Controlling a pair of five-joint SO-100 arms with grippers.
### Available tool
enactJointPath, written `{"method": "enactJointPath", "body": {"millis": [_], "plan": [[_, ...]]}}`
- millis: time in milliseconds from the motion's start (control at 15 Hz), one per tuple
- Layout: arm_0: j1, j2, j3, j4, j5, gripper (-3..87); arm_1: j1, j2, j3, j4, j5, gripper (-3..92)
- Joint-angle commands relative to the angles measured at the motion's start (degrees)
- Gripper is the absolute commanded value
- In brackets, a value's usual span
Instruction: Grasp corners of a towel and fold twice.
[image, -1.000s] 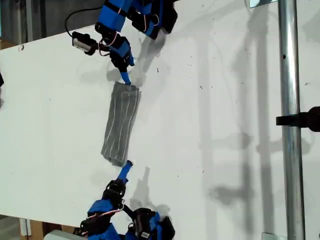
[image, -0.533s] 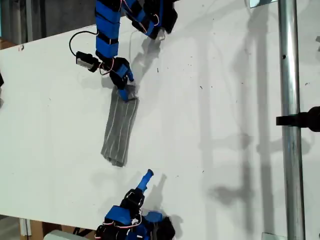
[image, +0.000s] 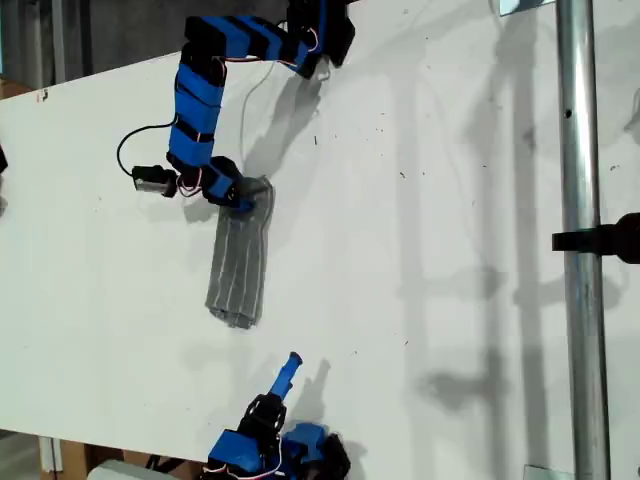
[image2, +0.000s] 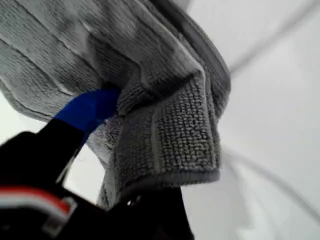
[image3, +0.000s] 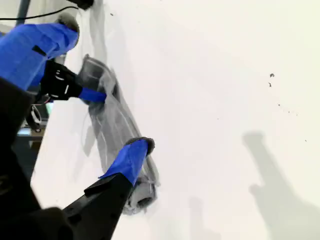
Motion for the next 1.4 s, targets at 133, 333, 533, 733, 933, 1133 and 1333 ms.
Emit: {"method": "enactJointPath", "body": {"millis": [133,333,533,733,933,1133,1333], "plan": [[1.1,5.6,2.5,-0.1,0.0,37.1,-2.0,19.2,13.6,23.3,-0.4,-0.2],[0.9,5.2,3.3,-0.6,0.9,37.0,-8.7,36.7,8.4,35.0,2.7,-0.3],[1.0,5.7,3.3,-0.7,1.0,36.7,-14.2,36.9,7.9,12.5,4.0,-0.3],[1.6,8.3,5.2,-0.4,-0.5,36.6,-15.6,29.9,8.3,0.1,5.4,-0.3],[1.7,8.7,5.4,-0.7,-0.5,36.6,-15.3,34.8,14.7,-16.7,6.2,35.4],[1.7,8.7,5.8,-1.6,-0.6,36.7,-12.0,47.4,17.2,-18.9,6.7,15.8],[1.3,9.1,8.9,-4.7,-0.4,36.3,-7.0,71.0,33.3,-21.4,6.2,7.0]]}}
